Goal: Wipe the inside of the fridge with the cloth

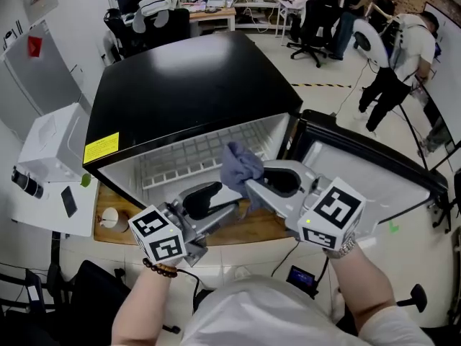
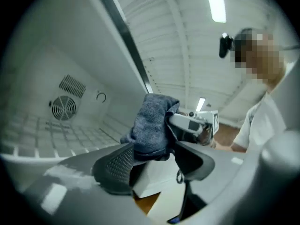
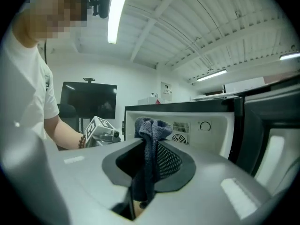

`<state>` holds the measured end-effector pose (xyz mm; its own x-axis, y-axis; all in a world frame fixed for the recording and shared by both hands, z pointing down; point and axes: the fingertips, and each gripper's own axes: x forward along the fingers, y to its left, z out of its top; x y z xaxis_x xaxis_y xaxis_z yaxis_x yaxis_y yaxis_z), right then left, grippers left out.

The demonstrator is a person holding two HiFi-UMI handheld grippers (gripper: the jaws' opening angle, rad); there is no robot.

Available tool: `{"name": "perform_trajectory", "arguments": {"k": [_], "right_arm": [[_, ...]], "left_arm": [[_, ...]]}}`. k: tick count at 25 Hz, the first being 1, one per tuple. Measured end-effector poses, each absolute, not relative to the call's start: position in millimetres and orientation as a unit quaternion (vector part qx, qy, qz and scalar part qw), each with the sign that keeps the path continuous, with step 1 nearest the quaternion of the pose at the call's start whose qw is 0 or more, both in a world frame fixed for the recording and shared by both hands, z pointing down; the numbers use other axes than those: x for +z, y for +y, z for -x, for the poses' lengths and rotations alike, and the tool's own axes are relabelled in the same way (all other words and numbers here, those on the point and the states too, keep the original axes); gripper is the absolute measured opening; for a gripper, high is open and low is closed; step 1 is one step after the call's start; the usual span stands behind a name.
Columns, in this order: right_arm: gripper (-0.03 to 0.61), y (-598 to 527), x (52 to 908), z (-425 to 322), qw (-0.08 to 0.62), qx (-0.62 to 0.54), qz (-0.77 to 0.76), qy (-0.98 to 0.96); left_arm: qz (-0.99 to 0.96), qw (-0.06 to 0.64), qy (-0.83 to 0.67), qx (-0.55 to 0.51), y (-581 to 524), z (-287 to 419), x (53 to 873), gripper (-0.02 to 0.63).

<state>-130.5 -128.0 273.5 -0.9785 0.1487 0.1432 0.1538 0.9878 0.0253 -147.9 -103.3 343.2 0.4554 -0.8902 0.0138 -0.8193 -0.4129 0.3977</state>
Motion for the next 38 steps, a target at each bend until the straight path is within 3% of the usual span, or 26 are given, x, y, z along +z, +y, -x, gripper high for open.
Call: {"name": "perform_trajectory", "arguments": {"k": [11, 18, 22, 29, 38], "right_arm": [[0.060, -104.1, 270.5, 106.2, 0.051, -0.083, 0.125, -0.987], [0.060, -76.8, 271.0, 94.8, 0.039, -0.106, 0.194, -0.974], [0.060, -72.2, 268.9, 87.4, 0.038, -0.077, 0.227, -0.970], [0.063, -89.3, 290.4, 83.2, 0.080, -0.064, 0.205, -0.973], [0.104, -130.6, 327.9, 89.1, 0.139, -0.057, 0.074, -0.986]], "left_arm": [[-0.811, 0.335, -0.356, -0.322, -107.7, 130.5, 322.3, 0.311], [-0.790, 0.368, -0.289, -0.396, -110.1, 120.1, 312.0, 0.311], [-0.796, 0.362, -0.239, -0.422, -103.3, 110.1, 302.1, 0.275], [-0.812, 0.325, -0.287, -0.391, -105.4, 109.9, 305.9, 0.093], [-0.792, 0.210, -0.524, -0.233, -132.3, 154.3, 325.1, 0.064]]}}
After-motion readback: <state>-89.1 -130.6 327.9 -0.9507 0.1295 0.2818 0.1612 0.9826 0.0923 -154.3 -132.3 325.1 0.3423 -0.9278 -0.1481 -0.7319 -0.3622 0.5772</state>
